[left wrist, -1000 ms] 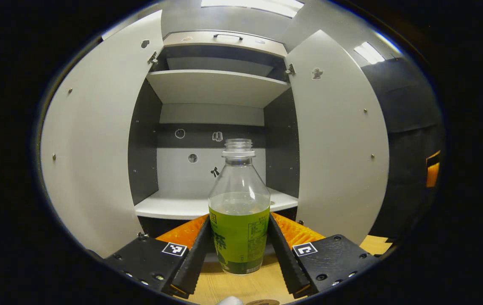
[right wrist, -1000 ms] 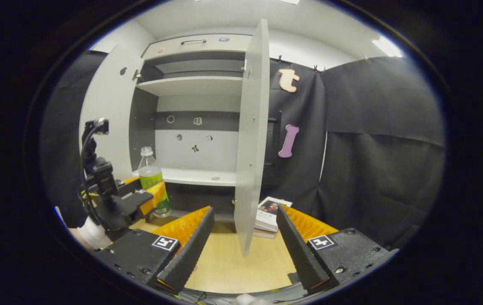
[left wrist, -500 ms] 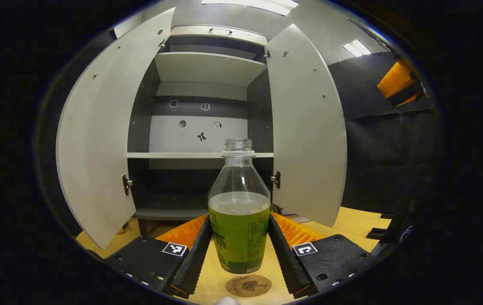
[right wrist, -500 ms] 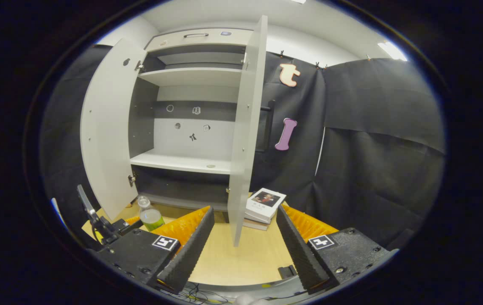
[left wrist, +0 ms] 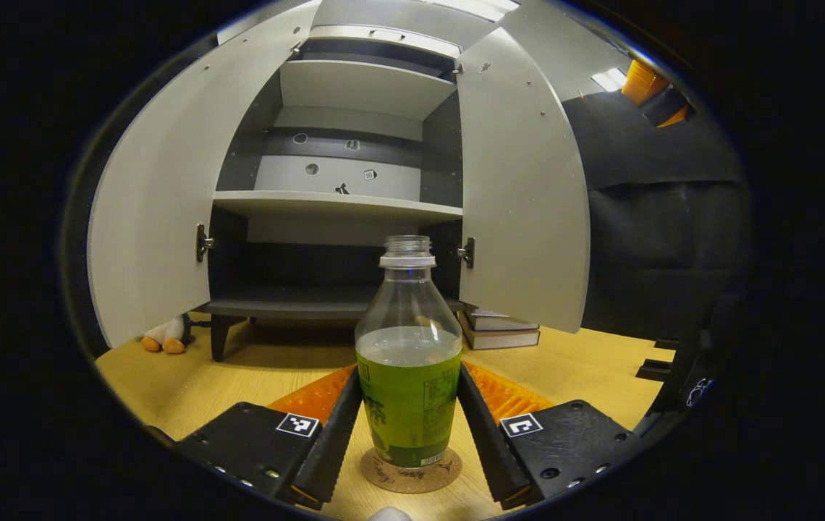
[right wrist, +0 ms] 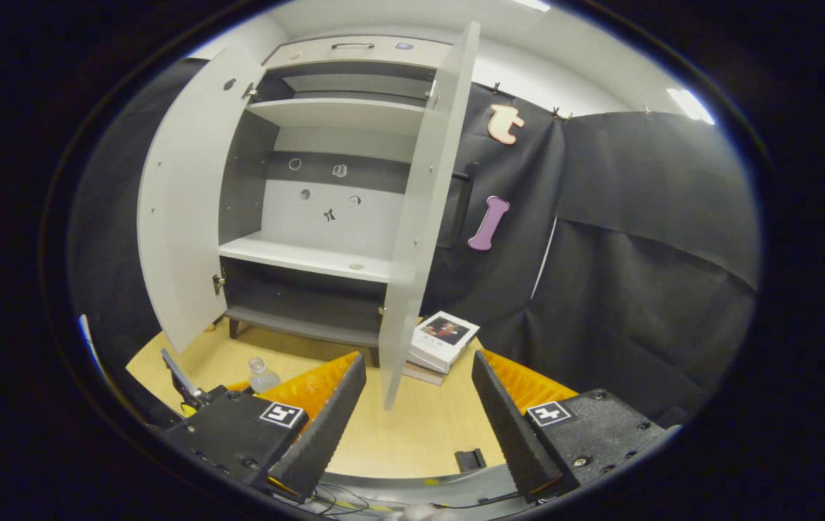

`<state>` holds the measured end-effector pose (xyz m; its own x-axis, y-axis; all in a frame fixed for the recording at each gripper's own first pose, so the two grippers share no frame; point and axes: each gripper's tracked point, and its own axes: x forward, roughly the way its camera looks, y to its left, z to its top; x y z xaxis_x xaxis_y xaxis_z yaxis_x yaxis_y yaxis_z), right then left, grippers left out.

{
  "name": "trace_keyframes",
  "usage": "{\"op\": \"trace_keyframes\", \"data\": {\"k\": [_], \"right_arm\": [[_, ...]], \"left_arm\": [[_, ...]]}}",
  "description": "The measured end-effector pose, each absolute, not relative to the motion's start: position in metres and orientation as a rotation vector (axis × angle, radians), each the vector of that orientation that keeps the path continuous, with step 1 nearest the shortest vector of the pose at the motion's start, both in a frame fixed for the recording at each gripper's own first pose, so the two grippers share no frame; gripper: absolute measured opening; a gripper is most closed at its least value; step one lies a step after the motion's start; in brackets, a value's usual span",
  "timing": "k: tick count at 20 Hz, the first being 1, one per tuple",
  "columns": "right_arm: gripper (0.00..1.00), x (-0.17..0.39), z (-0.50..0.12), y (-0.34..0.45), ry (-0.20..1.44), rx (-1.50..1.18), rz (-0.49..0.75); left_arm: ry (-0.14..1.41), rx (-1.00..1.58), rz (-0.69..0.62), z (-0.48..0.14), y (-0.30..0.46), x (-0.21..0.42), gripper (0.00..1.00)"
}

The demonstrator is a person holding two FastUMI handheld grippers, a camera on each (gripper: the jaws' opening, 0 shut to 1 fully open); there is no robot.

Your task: Grasp the bottle in the cabinet with the left hand and place it on the coaster, then close the right door with the right hand and the left door with the left hand.

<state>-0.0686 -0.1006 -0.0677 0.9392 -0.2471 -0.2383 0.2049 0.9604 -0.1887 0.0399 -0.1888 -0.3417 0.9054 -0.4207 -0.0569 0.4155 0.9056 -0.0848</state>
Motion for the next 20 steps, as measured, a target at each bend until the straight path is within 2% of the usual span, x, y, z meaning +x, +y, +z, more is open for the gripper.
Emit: {"op": "trace_keyframes", "data": {"k": [4, 6, 7, 9, 15, 20], "right_arm": [[0.97, -0.068, -0.066, -0.091, 0.266, -0.177, -0.215], [0.97, -0.068, -0.067, -0.086, 0.267, -0.171, -0.208], [0.97, -0.068, -0.066, -0.085, 0.263, -0.170, -0.209], [0.97, -0.069, -0.064, -0.087, 0.257, -0.165, -0.214], [0.98, -0.074, -0.053, -0.094, 0.215, -0.102, -0.245], [0.97, -0.073, -0.036, -0.100, 0.150, -0.062, -0.247]], "left_arm": [[0.069, -0.049, -0.461, -0.347, -0.195, 0.036, 0.75], [0.091, -0.045, -0.452, -0.348, -0.193, 0.035, 0.81], [0.091, -0.033, -0.438, -0.346, -0.188, 0.036, 0.89], [0.091, -0.008, -0.423, -0.338, -0.181, 0.037, 0.98], [0.029, -0.021, -0.423, -0.272, -0.169, 0.032, 0.98], [-0.027, -0.101, -0.388, -0.181, -0.152, 0.023, 0.98]]}}
